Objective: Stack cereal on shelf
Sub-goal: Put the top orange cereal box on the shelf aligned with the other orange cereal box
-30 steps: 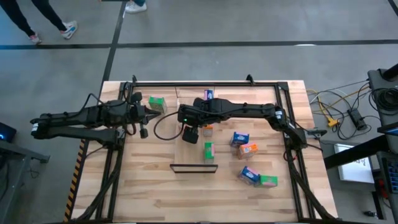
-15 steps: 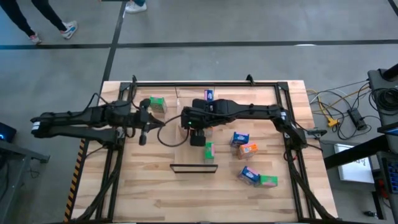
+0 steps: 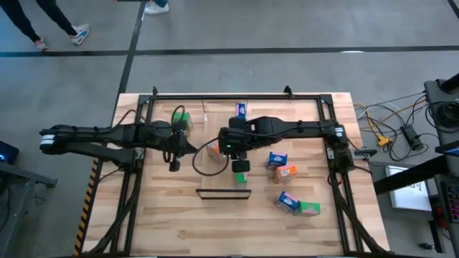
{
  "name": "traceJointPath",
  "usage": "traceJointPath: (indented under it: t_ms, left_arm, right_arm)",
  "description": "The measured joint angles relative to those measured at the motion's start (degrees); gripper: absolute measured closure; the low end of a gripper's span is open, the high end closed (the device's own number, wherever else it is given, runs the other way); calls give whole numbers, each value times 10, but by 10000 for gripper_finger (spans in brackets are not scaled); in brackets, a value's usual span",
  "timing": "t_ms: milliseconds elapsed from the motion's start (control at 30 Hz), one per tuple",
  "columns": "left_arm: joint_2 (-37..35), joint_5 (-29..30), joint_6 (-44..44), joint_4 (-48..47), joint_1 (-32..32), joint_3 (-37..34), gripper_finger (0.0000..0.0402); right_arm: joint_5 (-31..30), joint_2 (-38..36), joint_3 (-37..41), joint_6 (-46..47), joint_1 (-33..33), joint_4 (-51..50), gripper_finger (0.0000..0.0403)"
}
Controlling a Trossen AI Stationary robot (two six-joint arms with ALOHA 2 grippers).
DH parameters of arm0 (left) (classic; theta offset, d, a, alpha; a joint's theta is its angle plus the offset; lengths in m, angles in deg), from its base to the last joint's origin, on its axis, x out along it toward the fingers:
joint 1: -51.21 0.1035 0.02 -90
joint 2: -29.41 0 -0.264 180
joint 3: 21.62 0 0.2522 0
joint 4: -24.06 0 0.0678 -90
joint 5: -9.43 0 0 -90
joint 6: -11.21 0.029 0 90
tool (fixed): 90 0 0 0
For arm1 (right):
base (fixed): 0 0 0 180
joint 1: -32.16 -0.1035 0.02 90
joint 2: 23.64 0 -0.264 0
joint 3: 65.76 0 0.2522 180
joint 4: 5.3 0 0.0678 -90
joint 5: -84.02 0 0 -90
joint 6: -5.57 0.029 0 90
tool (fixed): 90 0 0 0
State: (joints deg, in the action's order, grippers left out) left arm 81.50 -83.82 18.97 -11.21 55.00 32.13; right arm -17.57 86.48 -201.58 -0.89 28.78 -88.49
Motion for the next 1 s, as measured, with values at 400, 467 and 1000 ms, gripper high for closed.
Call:
traceJointPath:
  t_ms: [400,467,1000]
  left_arm:
    - [96,-1,22,30,0,1,401]
    - [110,-1,22,56,0,2,401]
    - [228,45,23,205,1,3,401]
  right_arm:
    - [0,-214,370,-36,0,358,293]
    - [0,-245,420,-36,0,408,299]
    - [0,-386,652,-60,-1,612,334]
